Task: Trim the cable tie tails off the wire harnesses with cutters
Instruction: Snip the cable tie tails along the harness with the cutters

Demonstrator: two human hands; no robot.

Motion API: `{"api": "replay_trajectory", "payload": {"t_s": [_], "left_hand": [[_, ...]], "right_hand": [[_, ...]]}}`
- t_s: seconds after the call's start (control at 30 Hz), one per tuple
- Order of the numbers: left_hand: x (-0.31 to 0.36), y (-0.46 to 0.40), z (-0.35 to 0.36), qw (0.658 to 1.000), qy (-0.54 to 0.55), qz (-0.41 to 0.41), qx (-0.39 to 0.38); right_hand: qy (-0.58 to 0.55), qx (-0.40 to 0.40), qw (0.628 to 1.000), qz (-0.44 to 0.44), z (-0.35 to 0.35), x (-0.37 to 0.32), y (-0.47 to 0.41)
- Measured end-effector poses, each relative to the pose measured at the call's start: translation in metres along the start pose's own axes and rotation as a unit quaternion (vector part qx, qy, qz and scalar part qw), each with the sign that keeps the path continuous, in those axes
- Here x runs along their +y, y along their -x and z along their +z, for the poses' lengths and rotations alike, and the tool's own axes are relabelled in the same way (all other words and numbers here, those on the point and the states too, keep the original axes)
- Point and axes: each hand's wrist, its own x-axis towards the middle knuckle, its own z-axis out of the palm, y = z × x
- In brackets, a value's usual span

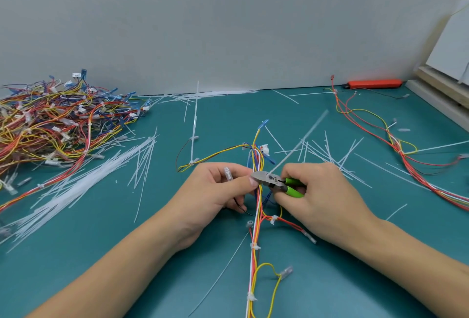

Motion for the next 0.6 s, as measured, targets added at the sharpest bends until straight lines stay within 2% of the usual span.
{"api": "replay_trajectory", "payload": {"t_s": [0.3, 0.6], "left_hand": [[0.0012, 0.0009, 0.0000, 1.000, 0.005, -0.005, 0.014], [-0.0012, -0.0016, -0.0021, 1.000, 0.002, -0.005, 0.007]], "right_hand": [[-0.021, 0.011, 0.999, -0.034, -0.0021, -0.0001, -0.0008], [-0.016, 0.027, 0.999, -0.034, -0.0012, 0.0008, -0.0011]]}}
